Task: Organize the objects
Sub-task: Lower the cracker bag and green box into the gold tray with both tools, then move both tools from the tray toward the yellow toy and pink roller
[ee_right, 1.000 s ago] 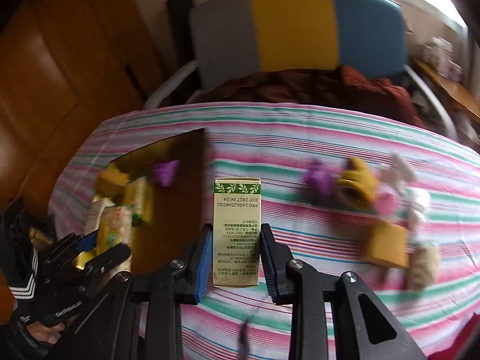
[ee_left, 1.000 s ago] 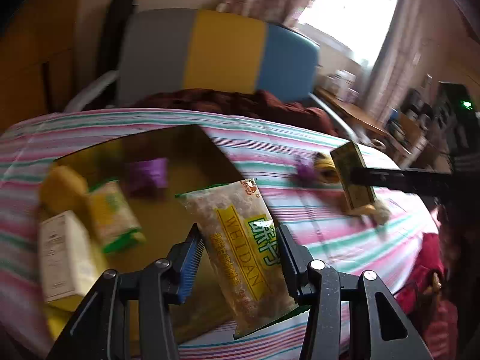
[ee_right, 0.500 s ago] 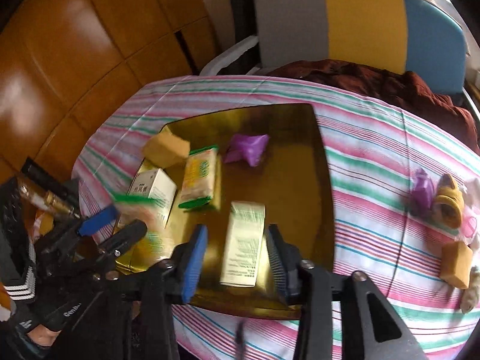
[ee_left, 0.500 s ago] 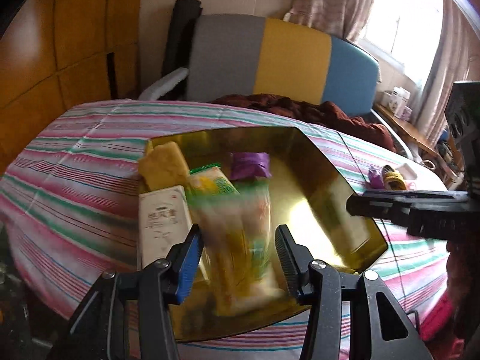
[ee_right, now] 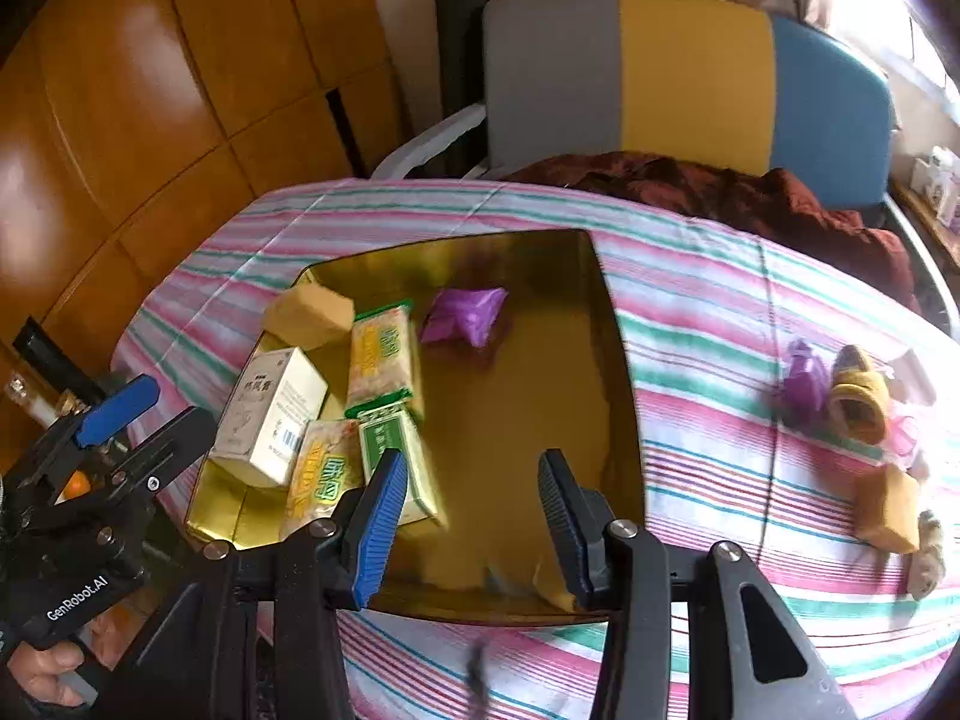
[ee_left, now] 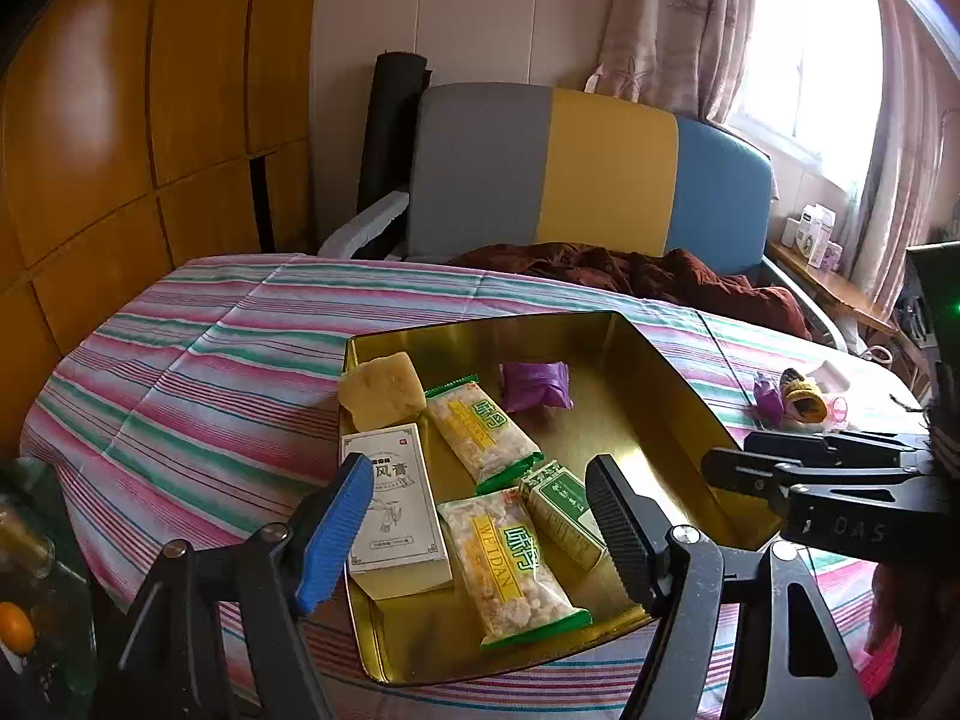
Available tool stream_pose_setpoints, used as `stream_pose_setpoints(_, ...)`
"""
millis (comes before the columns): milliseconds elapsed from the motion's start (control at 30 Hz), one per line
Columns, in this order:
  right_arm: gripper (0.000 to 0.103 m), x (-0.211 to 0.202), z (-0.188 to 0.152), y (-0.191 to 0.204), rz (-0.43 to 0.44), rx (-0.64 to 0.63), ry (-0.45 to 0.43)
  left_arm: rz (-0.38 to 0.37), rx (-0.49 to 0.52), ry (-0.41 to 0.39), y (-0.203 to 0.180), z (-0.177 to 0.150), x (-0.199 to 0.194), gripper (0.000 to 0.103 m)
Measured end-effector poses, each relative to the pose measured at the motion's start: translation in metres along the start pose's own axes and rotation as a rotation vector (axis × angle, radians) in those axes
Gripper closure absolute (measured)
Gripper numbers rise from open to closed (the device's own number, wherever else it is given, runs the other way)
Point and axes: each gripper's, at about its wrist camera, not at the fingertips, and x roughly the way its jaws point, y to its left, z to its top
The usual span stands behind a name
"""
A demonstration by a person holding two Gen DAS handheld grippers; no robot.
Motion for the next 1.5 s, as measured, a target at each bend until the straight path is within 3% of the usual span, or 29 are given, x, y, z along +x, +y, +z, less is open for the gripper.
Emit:
stream_pose_setpoints(367, 0.055, -0.013, -0.009, -0.003, -0.133, -0.033, -0.096, 0.019, 0.019, 0.021, -0.011, -0.006, 0.001, 0.027)
stream_pose_setpoints(633, 0.044, -0.015, -0.013, -0.014, -0.148, -0.009, -0.117, 0.023, 0.040, 0.029, -0.021, -0.010, 0.004, 0.022)
stream_pose_setpoints(900, 0.044, -0.016, -0.017, -0.028, -0.163, 0.015, -0.111, 0.007, 0.071, 0.039, -0.030, -0.013, 0.006, 0.021)
stream_pose_setpoints(1200, 0.044, -0.016, -0.026, -0.070, -0.214, 0.110, -0.071, -0.035, 0.104, 0.073, -0.044, -0.017, 0.014, 0.020)
stream_pose_setpoints(1500, 0.044, -0.036, -0.028, -0.148, -0.281, 0.264, -0.055, -0.065, 0.148, 0.093, -0.061, -0.018, 0.019, 0.020)
